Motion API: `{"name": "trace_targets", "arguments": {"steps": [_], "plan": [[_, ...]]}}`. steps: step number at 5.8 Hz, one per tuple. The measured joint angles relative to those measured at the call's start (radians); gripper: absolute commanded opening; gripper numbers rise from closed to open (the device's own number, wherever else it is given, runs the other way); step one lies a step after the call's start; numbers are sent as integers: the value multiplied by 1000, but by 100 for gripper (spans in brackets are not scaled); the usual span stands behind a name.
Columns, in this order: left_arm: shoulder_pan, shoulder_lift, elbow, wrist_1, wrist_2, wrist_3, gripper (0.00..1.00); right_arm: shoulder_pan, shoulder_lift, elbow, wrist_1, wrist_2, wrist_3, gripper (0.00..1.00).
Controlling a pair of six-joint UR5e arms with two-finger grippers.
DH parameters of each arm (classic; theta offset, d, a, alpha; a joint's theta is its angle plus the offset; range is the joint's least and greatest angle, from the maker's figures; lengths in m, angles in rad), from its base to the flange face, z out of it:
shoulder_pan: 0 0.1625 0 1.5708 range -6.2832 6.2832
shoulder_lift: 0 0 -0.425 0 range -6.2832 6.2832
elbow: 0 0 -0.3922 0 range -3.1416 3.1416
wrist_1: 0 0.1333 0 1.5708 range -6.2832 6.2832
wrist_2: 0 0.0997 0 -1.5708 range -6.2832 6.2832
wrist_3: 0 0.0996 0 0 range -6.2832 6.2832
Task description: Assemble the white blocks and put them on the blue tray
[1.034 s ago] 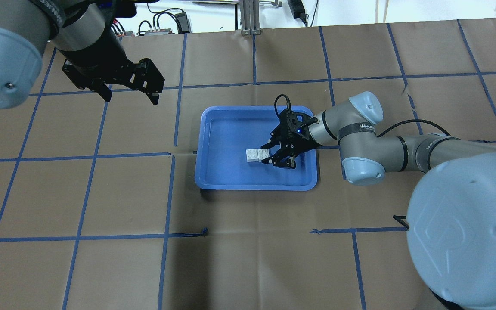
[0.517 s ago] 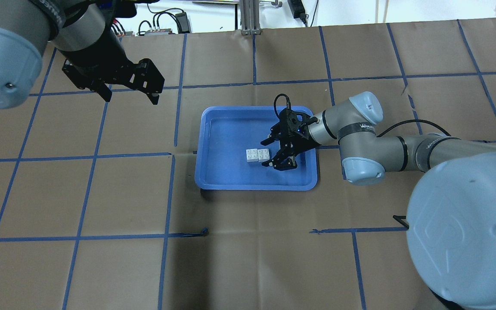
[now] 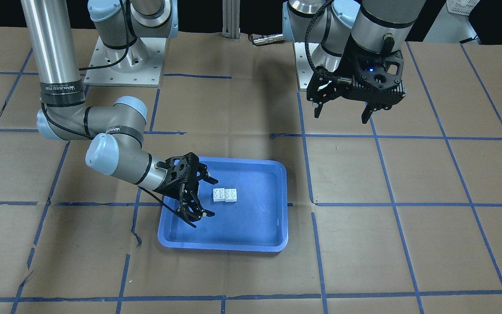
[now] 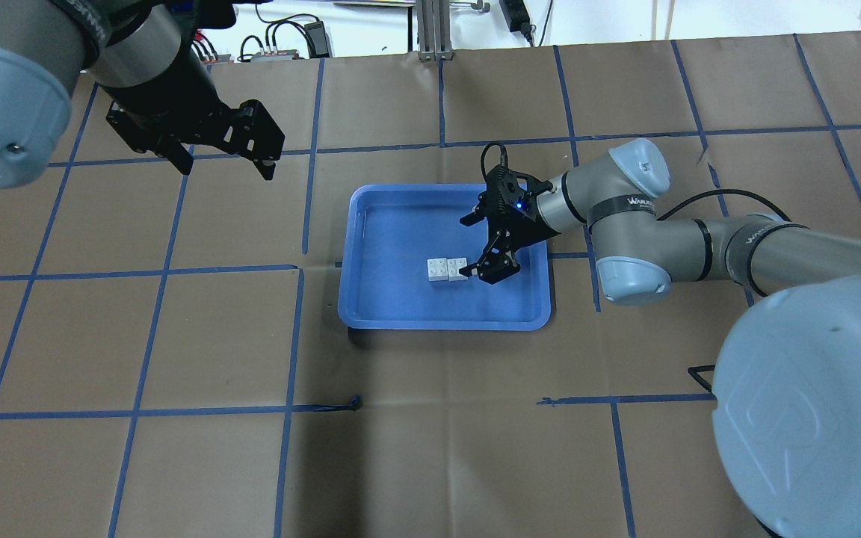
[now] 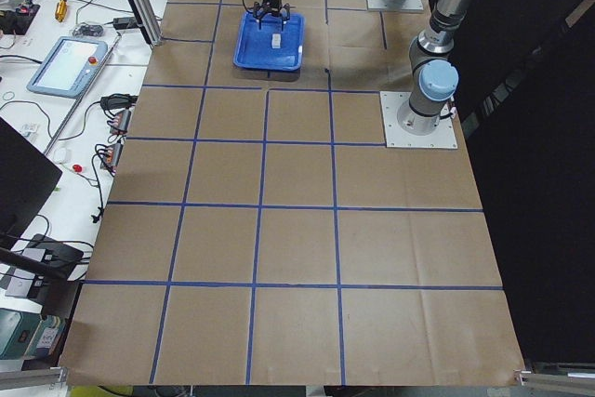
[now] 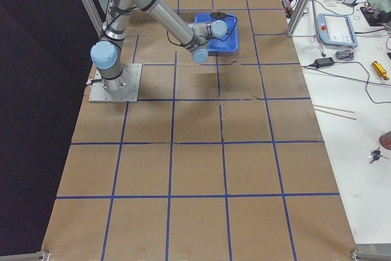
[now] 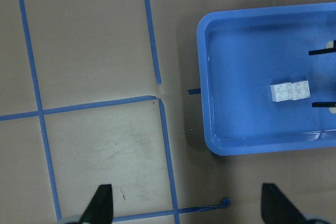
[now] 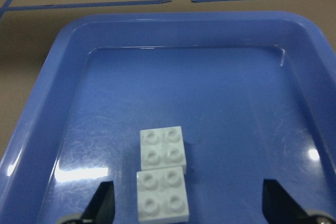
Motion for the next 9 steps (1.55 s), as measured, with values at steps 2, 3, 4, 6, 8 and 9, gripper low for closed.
{"name": "trace_targets", "arguments": {"steps": [2, 3, 4, 6, 8, 9], "plan": [[7, 3, 1, 0, -4, 2, 99, -1, -63, -16, 3, -95, 249, 100], [8, 4, 2, 0, -5, 2, 99, -1, -103, -17, 11, -172, 392, 100], [9, 3, 2, 1, -5, 2, 99, -1, -130, -18, 31, -240, 513, 100], [11, 4, 2, 2, -5, 2, 99, -1, -169, -43, 148, -351, 674, 100], [11, 5, 1, 1, -5, 2, 99, -1, -207, -116, 349, -455, 813, 100], [11, 5, 1, 1, -5, 2, 99, -2, -231, -146, 428, -519, 887, 100]]}}
